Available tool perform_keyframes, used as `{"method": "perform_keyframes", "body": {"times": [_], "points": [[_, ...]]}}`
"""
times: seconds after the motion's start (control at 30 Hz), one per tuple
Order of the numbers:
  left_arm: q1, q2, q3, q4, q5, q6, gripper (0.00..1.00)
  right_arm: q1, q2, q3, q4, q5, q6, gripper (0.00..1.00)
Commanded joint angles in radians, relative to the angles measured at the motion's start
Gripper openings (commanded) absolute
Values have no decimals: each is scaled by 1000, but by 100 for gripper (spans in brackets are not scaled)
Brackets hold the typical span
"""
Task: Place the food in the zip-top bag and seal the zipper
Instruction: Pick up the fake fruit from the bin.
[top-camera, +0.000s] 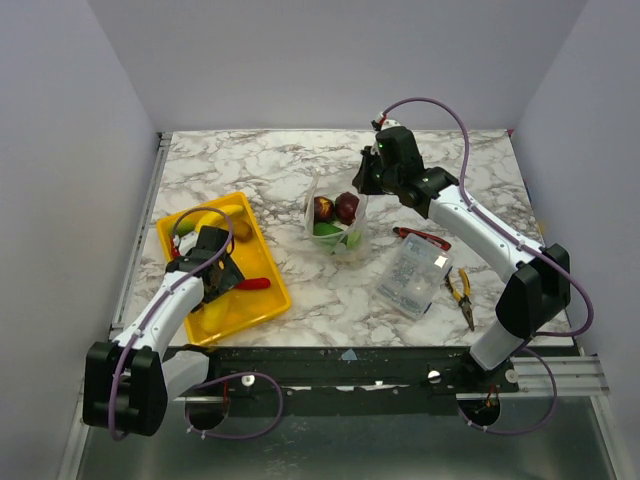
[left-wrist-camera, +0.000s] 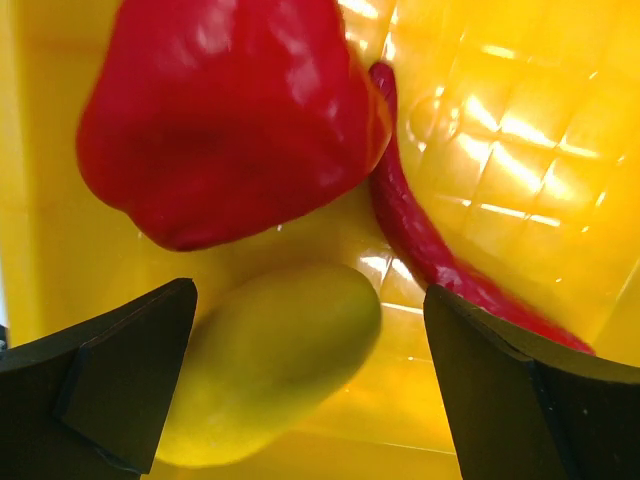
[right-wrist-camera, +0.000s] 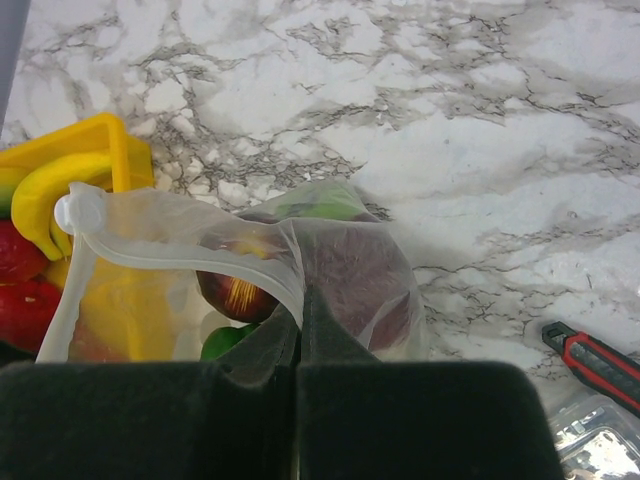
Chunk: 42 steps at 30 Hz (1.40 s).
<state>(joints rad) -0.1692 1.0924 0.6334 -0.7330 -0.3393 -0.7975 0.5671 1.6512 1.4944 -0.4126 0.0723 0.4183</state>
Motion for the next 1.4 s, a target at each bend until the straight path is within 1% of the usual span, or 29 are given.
{"method": "perform_keyframes", "body": {"times": [0.0,0.1,0.23,0.4,0.57,0.73,0.77,0.8,0.83,0.9,0.93,0.97,1.0,1.07,1.13,1.23,1.3,1.37], "points": [[-1,-37,-62,17,115,-64,99,-8,-5,-3,17,-34,7,0],[-4,-63,-72,20,168,-69,98,-7,2,-1,22,-53,13,0],[-7,-108,-81,17,195,-81,95,-7,5,4,24,-65,18,0],[-7,-137,-97,26,200,-60,88,-8,-1,3,24,-65,17,0],[-8,-120,-122,38,217,-60,85,-7,-5,-7,24,-60,19,0],[-7,-143,-111,43,227,-59,77,-8,-5,-13,28,-65,27,0],[-7,-151,-102,38,229,-54,73,-8,-5,-13,29,-65,28,0],[-7,-163,-85,32,223,-47,67,-7,-4,-15,29,-65,30,0],[-7,-181,-67,29,223,-36,54,-8,-5,-14,29,-65,30,0],[-7,-217,-31,25,230,-15,22,-8,-7,-15,29,-64,30,0],[-6,-232,-11,21,234,-1,10,-8,-10,-13,28,-65,30,1],[-6,-250,16,14,238,17,4,-8,-11,-14,29,-65,32,1],[-6,-265,41,5,237,30,0,-9,-12,-14,28,-65,33,0],[-5,-294,94,0,258,65,0,-8,-14,-17,29,-65,35,0],[-6,-332,127,51,349,119,0,-8,-17,-19,30,-65,39,0],[-6,-385,134,214,609,174,0,-8,-18,-23,34,-65,45,1],[-6,-398,124,350,785,155,0,-8,-18,-25,37,-96,50,1],[-6,-373,112,526,958,92,0,-8,-21,-28,40,-101,54,1]]}}
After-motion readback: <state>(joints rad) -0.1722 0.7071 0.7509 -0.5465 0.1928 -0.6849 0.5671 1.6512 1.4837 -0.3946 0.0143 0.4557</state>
